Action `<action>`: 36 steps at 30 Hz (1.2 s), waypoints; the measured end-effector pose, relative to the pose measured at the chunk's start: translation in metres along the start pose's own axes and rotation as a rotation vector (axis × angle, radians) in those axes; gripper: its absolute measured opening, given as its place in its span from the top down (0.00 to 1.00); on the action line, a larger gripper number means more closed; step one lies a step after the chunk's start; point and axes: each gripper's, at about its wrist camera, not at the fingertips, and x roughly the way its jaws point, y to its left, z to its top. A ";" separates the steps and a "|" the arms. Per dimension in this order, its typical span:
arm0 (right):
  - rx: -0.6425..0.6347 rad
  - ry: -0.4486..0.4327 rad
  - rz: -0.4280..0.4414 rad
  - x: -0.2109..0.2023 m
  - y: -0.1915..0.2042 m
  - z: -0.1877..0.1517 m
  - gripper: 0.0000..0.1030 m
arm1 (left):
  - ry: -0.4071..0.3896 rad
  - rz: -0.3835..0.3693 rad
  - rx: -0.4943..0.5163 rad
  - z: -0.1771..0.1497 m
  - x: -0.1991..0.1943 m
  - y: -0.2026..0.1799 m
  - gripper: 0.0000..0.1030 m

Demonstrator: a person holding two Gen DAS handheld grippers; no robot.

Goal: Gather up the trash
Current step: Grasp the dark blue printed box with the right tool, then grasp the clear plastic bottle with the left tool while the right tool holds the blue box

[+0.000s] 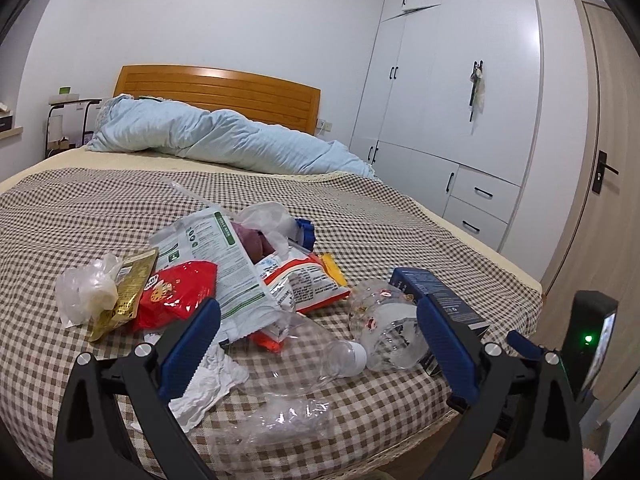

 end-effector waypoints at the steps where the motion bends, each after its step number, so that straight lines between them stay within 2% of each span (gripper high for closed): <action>1: 0.001 0.007 -0.003 0.003 0.000 -0.001 0.08 | 0.002 0.000 0.000 0.000 0.000 0.000 0.07; 5: 0.026 0.035 -0.010 0.013 -0.001 -0.002 0.08 | 0.011 0.003 0.005 -0.001 0.001 0.000 0.07; 12: 0.029 0.034 0.046 0.016 0.005 -0.001 0.09 | 0.019 0.001 0.009 -0.003 0.003 0.000 0.07; 13: 0.032 0.043 0.068 0.018 0.006 -0.001 0.14 | 0.022 -0.001 0.011 -0.003 0.004 -0.001 0.07; 14: 0.031 0.051 0.078 0.019 0.007 -0.001 0.41 | 0.026 -0.002 0.015 -0.004 0.005 -0.002 0.07; 22: 0.012 0.042 0.065 0.010 0.007 -0.002 0.42 | 0.047 -0.012 0.050 -0.009 0.009 -0.011 0.07; 30: 0.047 -0.015 0.023 -0.002 -0.008 0.004 0.42 | 0.042 -0.031 0.070 -0.010 0.007 -0.017 0.07; 36: 0.016 -0.057 0.008 -0.012 -0.008 0.006 0.42 | 0.050 -0.030 0.075 -0.012 0.009 -0.020 0.07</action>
